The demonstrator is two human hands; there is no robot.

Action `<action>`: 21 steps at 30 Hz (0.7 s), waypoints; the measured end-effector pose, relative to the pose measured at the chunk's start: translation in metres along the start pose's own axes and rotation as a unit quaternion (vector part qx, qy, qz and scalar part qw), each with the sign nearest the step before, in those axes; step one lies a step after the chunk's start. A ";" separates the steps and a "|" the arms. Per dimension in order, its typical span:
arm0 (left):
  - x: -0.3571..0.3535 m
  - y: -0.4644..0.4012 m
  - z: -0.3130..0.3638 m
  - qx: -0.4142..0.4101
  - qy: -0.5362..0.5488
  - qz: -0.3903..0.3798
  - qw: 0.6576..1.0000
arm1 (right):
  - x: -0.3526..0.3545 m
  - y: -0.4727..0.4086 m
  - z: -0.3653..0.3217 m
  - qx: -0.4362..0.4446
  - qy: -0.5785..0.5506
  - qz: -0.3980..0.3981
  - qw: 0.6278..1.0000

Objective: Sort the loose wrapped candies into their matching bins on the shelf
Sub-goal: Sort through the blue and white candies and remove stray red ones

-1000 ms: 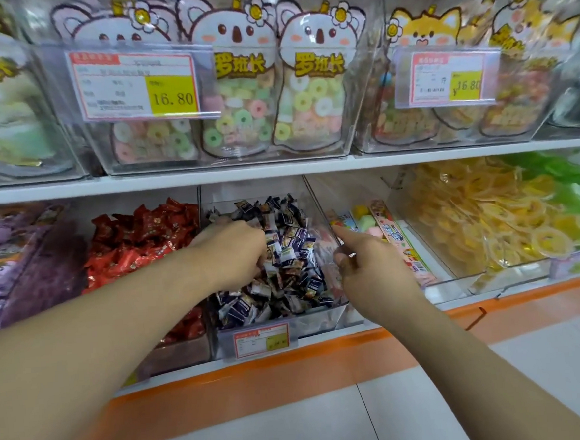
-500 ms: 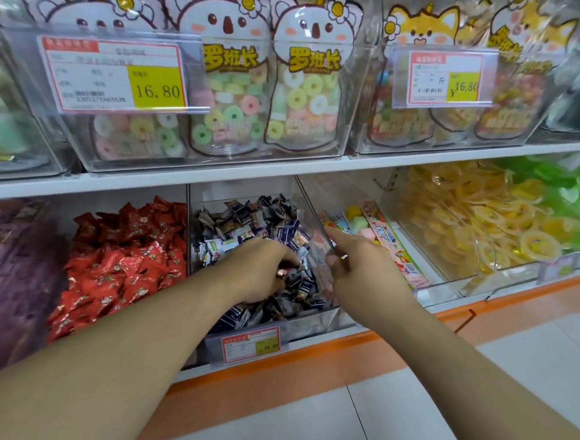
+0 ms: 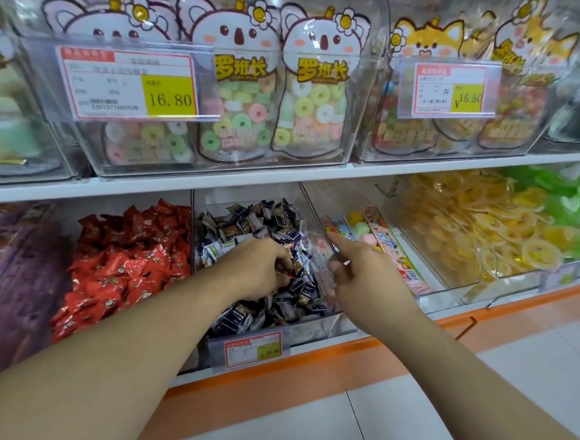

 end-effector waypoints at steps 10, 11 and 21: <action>-0.002 0.003 0.016 -0.044 -0.011 0.024 0.999 | 0.001 0.001 -0.001 0.002 0.006 0.007 1.000; -0.001 0.005 0.016 -0.046 -0.010 0.028 0.999 | 0.001 0.001 0.000 0.001 0.004 0.006 1.000; 0.008 0.029 0.015 -0.030 0.097 0.095 0.990 | 0.001 0.000 0.001 -0.010 0.016 -0.003 1.000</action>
Point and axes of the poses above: each hand's wrist, its own y-axis away from the middle knuckle, its own x-axis out of the back of the hand, z = x × y, the point moved 8 cm from there along -y, towards the middle knuckle, and after that the axes turned 6 degrees about -z, right-handed, at the moved point
